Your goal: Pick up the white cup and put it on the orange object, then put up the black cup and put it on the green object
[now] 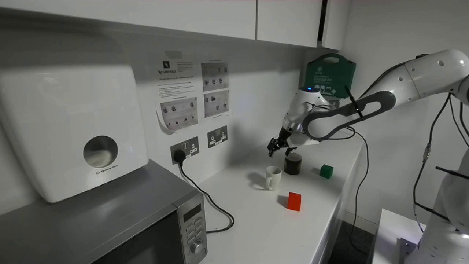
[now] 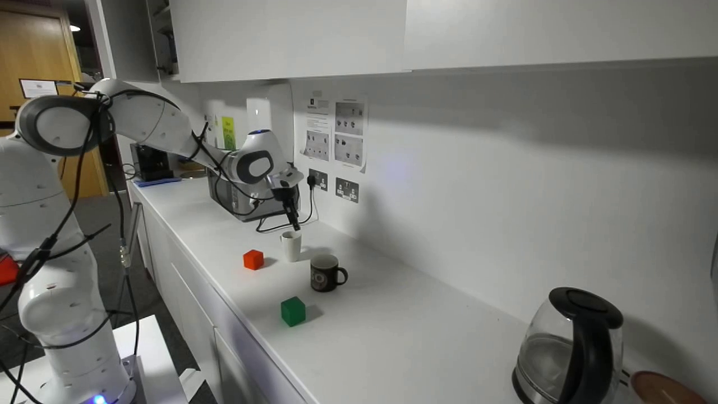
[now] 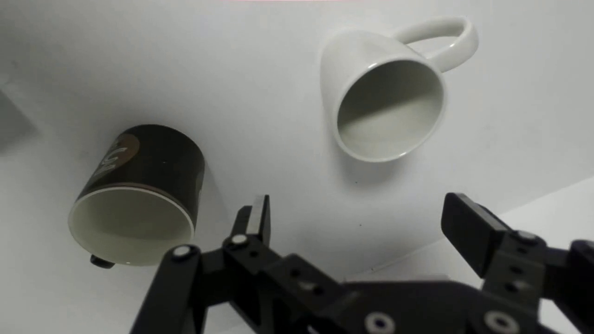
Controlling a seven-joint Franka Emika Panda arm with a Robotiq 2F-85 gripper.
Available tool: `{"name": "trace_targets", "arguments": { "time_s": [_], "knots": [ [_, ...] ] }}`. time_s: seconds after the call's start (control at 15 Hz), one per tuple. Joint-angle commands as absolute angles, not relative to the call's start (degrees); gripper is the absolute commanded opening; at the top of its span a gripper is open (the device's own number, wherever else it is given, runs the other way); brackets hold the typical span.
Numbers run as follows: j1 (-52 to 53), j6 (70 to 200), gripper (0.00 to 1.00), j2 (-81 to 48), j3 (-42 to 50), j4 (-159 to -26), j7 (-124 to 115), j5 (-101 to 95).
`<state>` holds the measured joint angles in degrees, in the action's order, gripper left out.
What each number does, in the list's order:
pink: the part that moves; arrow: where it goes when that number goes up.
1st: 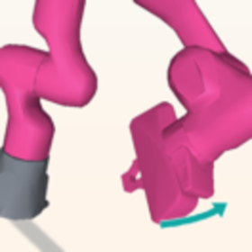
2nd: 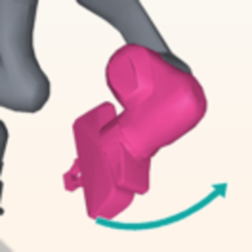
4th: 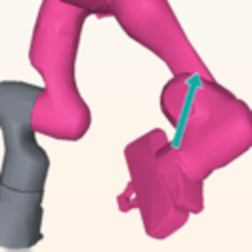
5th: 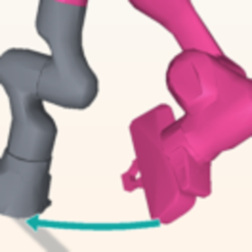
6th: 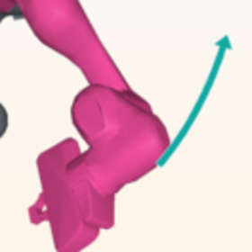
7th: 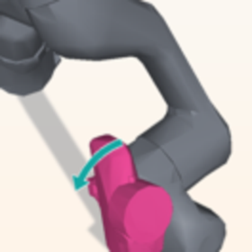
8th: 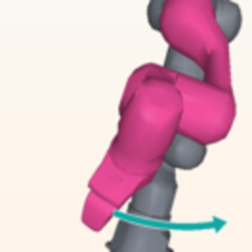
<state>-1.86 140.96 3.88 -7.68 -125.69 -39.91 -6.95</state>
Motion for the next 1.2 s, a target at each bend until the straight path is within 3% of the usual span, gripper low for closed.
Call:
{"name": "trace_targets", "arguments": {
  "time_s": [0.0,1.13],
  "knots": [
    [-0.89,134.9,1.0,0.38,-5.86,-120.39,-40.81,-7.99],
    [0.73,122.32,1.0,-6.49,-2.7,-114.88,-20.58,-2.28]
  ]
}}
